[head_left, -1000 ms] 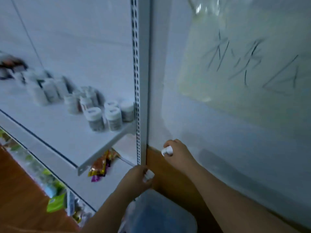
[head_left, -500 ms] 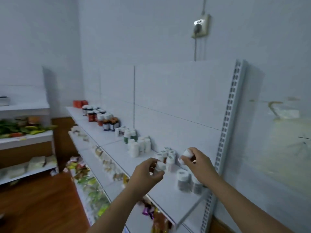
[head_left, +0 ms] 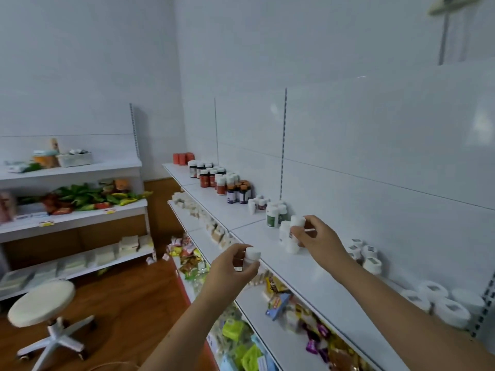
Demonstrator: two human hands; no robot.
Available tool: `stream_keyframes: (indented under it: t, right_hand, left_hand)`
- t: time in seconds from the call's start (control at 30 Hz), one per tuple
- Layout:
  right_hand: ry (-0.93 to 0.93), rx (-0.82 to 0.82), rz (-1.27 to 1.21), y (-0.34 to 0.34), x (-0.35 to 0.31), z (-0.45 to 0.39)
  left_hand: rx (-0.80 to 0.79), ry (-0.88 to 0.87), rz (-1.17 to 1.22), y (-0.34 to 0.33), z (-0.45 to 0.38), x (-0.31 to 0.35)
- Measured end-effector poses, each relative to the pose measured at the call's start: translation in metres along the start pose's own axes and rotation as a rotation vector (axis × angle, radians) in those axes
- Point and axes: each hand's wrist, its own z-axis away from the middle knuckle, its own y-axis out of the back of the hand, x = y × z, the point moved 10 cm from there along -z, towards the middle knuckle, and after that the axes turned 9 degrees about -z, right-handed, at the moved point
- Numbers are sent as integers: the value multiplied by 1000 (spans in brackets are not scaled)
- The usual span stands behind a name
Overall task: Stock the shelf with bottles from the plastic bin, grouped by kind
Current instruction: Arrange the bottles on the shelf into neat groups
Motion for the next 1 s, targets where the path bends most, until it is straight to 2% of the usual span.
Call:
stream_keyframes:
  t: [0.27, 0.5, 0.7, 1.0]
  right_hand:
    - [86, -100, -3, -79, -6, -134]
    - [58, -139, -76, -147, 0, -274]
    - [-6, -192, -154, -247, 32, -356]
    - [-68, -136, -235, -393, 57, -480]
  left_hand:
    - [50, 75, -61, 52, -120, -75]
    - [127, 161, -61, 105, -236, -132]
    - [177, 212, -3, 144, -315, -199]
    - [127, 227, 41, 227, -436, -336]
